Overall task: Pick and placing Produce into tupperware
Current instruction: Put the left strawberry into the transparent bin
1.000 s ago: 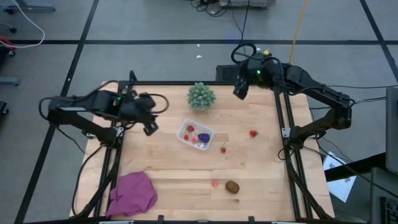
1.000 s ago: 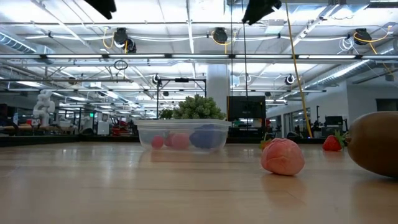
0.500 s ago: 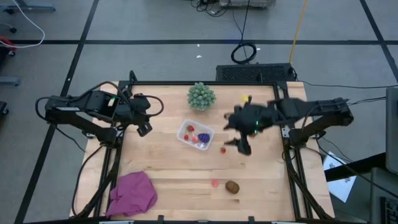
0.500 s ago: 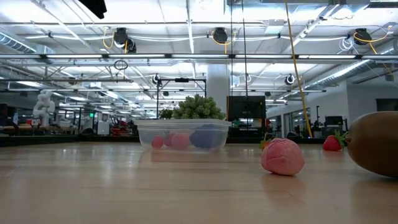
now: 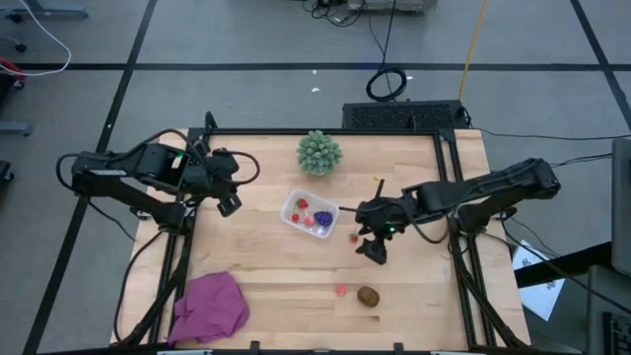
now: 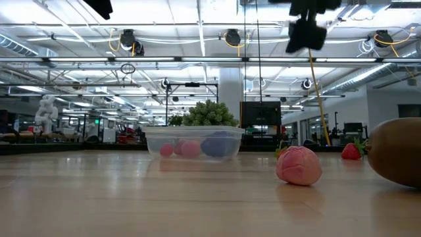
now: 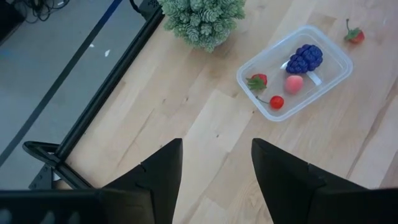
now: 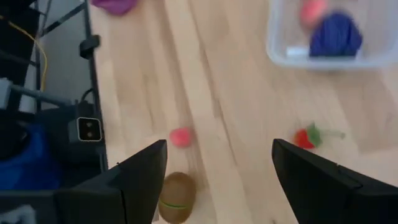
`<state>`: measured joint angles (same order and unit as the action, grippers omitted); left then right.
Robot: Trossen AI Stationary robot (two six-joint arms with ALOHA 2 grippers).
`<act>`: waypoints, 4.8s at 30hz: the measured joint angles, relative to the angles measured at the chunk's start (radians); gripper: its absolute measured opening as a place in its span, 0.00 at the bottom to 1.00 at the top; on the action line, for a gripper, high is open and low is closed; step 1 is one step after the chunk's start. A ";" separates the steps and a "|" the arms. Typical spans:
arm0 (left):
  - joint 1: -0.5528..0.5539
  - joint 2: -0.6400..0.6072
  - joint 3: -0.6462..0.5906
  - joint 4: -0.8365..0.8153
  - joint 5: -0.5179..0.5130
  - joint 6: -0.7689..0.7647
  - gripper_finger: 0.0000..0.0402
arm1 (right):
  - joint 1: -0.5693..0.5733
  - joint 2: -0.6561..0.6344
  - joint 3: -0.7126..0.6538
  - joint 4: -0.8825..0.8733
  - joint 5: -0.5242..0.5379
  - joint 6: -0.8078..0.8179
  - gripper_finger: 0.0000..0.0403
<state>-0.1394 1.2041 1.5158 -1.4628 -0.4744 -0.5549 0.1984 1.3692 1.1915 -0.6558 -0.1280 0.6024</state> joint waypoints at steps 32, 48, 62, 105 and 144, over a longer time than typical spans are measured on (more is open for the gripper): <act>0.000 0.000 0.000 0.000 0.002 0.008 0.48 | -0.029 0.314 0.322 -0.411 0.129 -0.195 0.60; 0.000 0.000 0.000 -0.009 0.004 0.007 0.47 | -0.041 0.414 0.322 -0.369 0.100 -0.226 0.58; 0.000 0.000 0.000 -0.010 0.005 0.026 0.47 | -0.093 0.414 0.251 -0.343 0.098 -0.175 0.58; 0.000 0.000 0.000 -0.010 0.005 0.027 0.49 | -0.134 0.414 0.117 -0.178 -0.038 -0.128 0.58; 0.000 0.000 0.000 -0.006 0.005 0.026 0.49 | -0.131 0.421 -0.025 0.015 -0.111 0.013 0.58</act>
<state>-0.1390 1.2041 1.5158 -1.4685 -0.4694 -0.5285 0.0671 1.7905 1.1667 -0.6405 -0.2386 0.6157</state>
